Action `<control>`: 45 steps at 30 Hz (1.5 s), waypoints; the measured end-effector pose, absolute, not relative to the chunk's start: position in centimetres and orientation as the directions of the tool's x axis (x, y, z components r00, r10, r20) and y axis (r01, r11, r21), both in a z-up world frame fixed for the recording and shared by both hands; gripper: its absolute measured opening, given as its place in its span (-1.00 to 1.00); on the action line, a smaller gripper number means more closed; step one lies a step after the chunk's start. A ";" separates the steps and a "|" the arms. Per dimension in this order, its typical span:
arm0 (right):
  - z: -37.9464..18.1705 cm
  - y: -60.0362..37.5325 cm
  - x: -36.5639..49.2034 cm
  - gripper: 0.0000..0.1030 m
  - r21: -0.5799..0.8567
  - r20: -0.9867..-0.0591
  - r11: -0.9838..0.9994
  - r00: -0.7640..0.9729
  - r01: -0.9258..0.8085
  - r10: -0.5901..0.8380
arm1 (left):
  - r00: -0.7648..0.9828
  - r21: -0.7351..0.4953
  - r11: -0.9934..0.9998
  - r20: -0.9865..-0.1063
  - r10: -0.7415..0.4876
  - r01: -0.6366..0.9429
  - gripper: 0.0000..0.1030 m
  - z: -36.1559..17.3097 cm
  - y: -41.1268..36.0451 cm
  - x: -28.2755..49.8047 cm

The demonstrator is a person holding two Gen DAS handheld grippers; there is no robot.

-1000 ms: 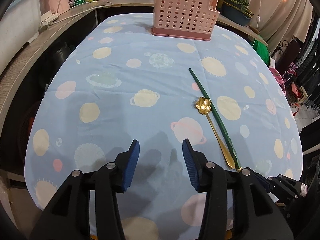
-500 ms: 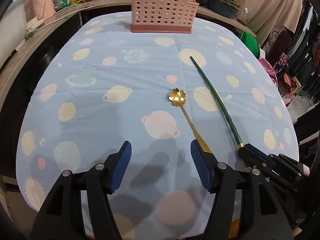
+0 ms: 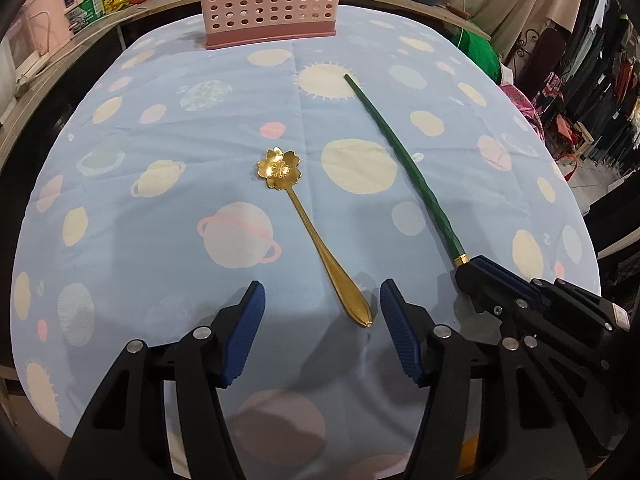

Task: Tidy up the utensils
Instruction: 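Grasp the gold spoon handle with the left gripper while the right holds the green chopstick, then lift the spoon and green chopstick and carry them over the pink basket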

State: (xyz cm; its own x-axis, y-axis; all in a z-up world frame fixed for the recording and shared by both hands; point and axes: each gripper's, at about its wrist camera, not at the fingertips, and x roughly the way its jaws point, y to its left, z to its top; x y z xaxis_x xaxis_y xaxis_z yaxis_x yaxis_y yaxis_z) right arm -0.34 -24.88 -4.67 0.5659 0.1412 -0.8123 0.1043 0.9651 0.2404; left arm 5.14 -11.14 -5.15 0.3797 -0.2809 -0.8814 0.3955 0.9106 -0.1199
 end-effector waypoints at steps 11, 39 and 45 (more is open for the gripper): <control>-4.7 -24.5 -0.4 -0.86 0.247 -0.811 0.964 0.566 0.100 0.150 | 0.347 -0.183 0.911 -0.883 -0.318 0.370 -0.80 -5.1 -9.0 5.0; 1.3 -23.9 0.1 -0.86 0.300 -0.730 0.952 0.656 0.054 0.193 | 0.484 -0.222 0.930 -0.804 -0.345 0.294 -0.80 1.6 -4.9 6.6; 2.6 -24.3 0.4 -0.86 0.316 -0.709 0.947 0.677 0.052 0.199 | 0.501 -0.225 0.931 -0.793 -0.345 0.286 -0.81 2.4 -4.6 7.4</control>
State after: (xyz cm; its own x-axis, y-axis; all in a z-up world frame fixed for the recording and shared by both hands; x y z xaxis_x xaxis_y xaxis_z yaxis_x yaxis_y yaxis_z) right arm 0.41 -24.29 2.59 0.6768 0.1994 -0.7087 0.0522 0.9472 0.3164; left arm 7.41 -4.57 2.38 0.5015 -0.3454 -0.7932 0.2861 0.9315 -0.2247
